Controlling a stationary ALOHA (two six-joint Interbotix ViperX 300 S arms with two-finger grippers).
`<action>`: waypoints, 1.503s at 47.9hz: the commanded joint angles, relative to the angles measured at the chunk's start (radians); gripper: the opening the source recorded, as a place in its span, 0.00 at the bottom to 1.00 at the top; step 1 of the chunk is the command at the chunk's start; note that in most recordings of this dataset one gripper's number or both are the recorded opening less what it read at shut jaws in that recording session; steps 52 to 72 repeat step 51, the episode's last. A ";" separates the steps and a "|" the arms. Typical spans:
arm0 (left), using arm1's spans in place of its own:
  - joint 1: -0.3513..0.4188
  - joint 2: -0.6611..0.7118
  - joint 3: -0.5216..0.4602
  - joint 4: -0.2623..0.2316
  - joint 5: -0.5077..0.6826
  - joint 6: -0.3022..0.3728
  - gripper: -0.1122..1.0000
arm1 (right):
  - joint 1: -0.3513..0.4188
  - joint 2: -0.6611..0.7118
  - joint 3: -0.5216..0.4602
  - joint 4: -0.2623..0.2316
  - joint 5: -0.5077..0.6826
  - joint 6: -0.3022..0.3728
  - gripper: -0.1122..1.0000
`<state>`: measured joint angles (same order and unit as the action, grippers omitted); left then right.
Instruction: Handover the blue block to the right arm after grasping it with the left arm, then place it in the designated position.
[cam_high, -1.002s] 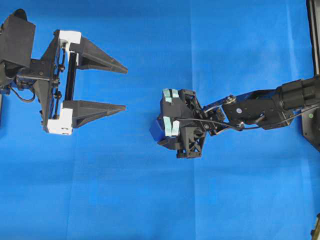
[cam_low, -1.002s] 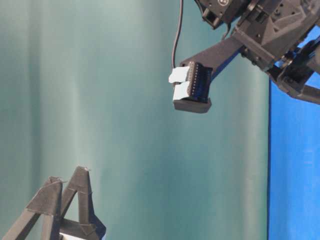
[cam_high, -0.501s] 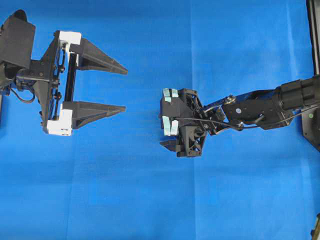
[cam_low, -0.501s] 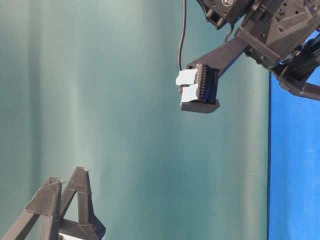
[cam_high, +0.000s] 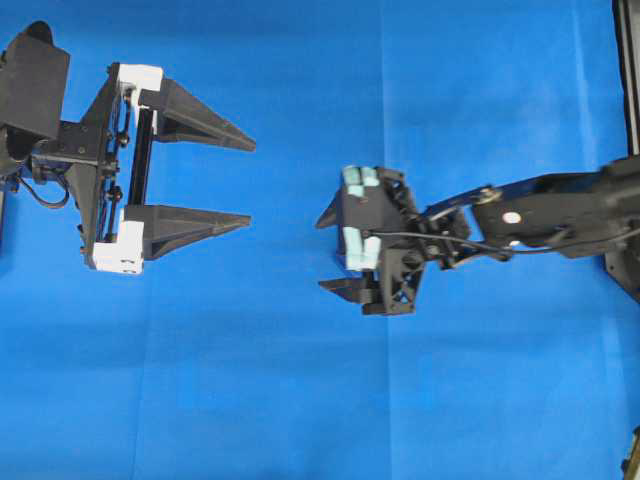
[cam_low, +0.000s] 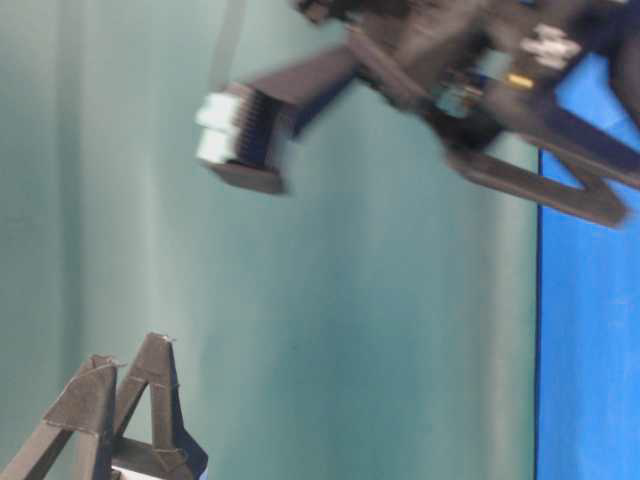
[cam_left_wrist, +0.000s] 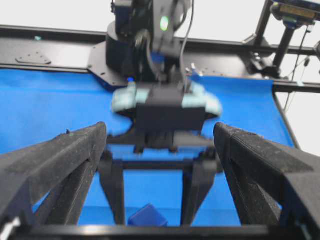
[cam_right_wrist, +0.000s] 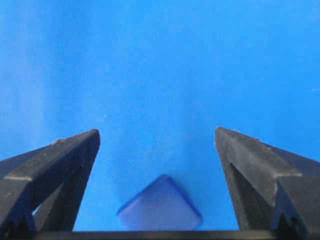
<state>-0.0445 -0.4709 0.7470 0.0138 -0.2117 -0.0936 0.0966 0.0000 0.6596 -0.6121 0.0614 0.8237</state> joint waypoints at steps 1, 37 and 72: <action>-0.003 -0.005 -0.028 0.002 -0.009 -0.002 0.93 | 0.018 -0.100 -0.006 0.002 0.072 -0.002 0.87; -0.011 -0.005 -0.032 0.000 -0.009 -0.002 0.93 | 0.092 -0.641 0.034 0.000 0.497 -0.005 0.87; -0.012 -0.003 -0.034 0.002 -0.009 -0.002 0.93 | 0.104 -0.712 0.043 0.002 0.540 -0.006 0.87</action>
